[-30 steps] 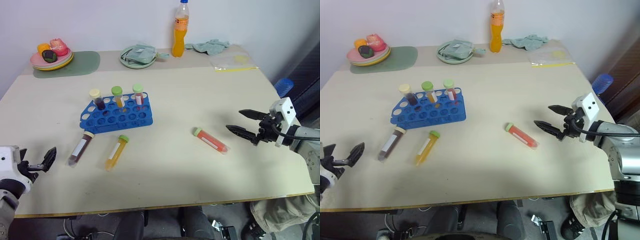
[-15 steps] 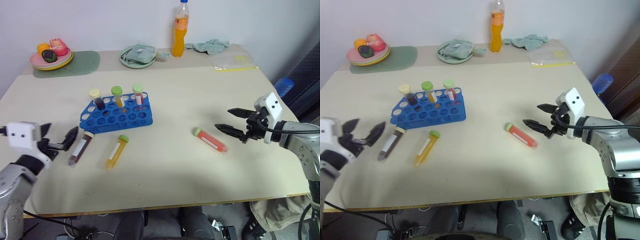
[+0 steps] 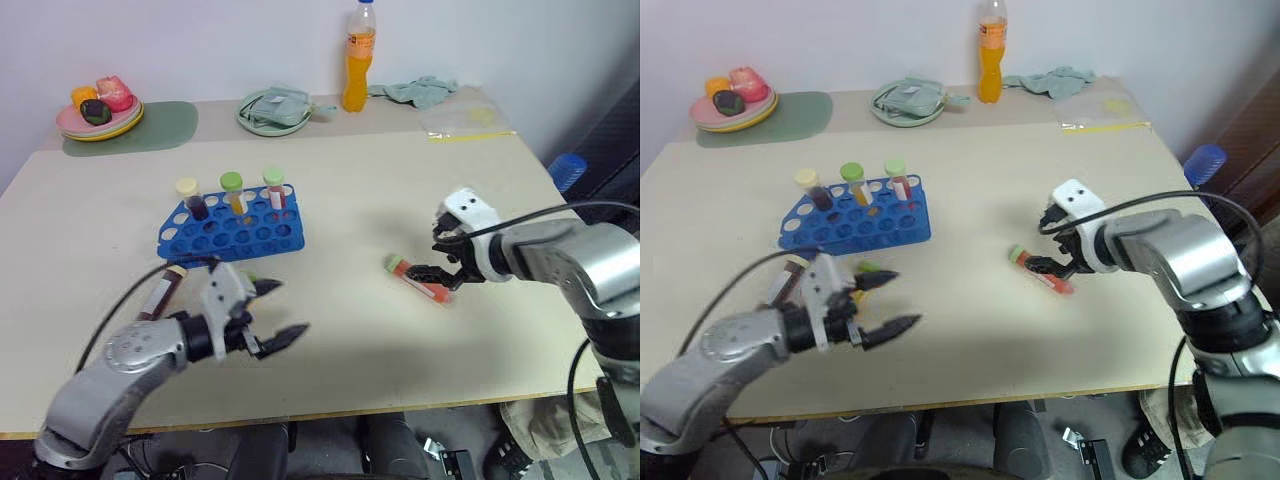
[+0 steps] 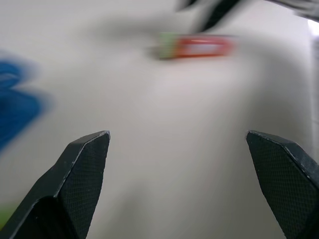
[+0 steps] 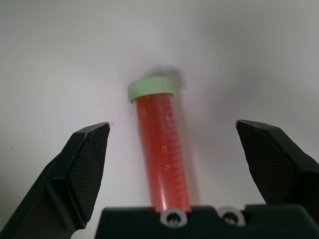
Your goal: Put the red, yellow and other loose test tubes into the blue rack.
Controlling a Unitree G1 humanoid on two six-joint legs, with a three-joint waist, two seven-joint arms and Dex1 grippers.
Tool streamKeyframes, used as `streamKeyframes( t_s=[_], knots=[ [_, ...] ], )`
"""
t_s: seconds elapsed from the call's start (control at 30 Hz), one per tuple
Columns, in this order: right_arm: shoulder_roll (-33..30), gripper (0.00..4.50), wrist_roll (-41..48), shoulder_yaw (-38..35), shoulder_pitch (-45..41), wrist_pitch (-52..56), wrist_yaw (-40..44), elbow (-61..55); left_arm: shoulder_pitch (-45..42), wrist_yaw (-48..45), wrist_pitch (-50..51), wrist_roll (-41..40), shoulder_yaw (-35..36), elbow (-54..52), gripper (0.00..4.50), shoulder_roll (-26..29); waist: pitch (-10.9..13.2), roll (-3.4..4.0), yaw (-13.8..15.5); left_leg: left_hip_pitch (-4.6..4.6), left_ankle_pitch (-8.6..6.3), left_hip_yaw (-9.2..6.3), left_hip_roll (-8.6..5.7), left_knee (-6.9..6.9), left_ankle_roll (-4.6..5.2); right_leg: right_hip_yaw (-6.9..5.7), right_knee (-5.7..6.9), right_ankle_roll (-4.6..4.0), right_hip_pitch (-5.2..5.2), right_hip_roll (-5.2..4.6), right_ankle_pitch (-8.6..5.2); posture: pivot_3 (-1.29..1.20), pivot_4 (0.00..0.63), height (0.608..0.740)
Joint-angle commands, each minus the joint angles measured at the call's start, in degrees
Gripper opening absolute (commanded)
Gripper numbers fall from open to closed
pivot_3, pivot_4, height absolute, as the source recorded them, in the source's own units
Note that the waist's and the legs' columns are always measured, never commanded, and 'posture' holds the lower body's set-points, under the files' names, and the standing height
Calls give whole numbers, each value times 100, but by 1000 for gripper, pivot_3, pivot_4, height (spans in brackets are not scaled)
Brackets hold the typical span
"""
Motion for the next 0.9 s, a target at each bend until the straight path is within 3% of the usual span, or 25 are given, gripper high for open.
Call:
streamKeyframes(
  t_s=[0.03, 0.3, 0.4, 0.57, 0.6, 0.77, 0.9],
  knots=[
    [29, 4477, 89, 404, -554, 543, 126, 352, -172, -106, -290, 38, -445, -294, 4500, -268, 2, 2, 12, 0, 0, 0, 0, 2, 0, 0, 0, 0, 0, -1, 0, 0, 150, 740],
    [237, 4477, -3, 992, -990, 554, 178, 910, -205, -320, -518, 383, -559, -209, 4500, -58, 2, 3, -6, -4, -2, 4, -4, 1, 3, -6, -6, 4, -1, 4, 2, 0, 150, 740],
    [320, 3668, -42, 1065, -1059, 546, 149, 1112, -132, -226, -433, 376, -597, -317, 4500, -110, 2, 4, -5, -5, -2, 5, -4, 2, 4, -5, -6, 5, -1, 4, 2, 0, 150, 740],
    [273, 1059, 42, 1229, -1160, 553, 280, 1054, -41, -260, -541, 417, -578, -244, 4500, -137, 3, 4, -6, -4, -2, 4, -4, 2, 4, -6, -5, 5, -1, 5, 3, 0, 150, 740],
    [250, 749, 58, 1239, -1168, 550, 307, 1009, -32, -276, -563, 428, -559, -221, 4500, -130, 3, 4, -5, -5, -2, 4, -5, 2, 4, -6, -5, 5, -1, 5, 3, 0, 150, 740],
    [170, 749, 201, 888, -1000, 203, 520, 569, 172, -120, -617, 303, -231, -81, 4500, -256, 3, 5, -10, -5, -2, 2, -4, 2, 5, -6, -5, 5, -2, 5, 3, 0, 150, 740],
    [631, 749, 92, -203, -265, -1710, 371, -38, 435, 153, -642, 273, 364, 206, 4500, -422, 2, 4, -6, -4, -3, 0, -3, 0, 6, -7, -5, 6, -2, 9, 3, 0, 150, 740]
  ],
)
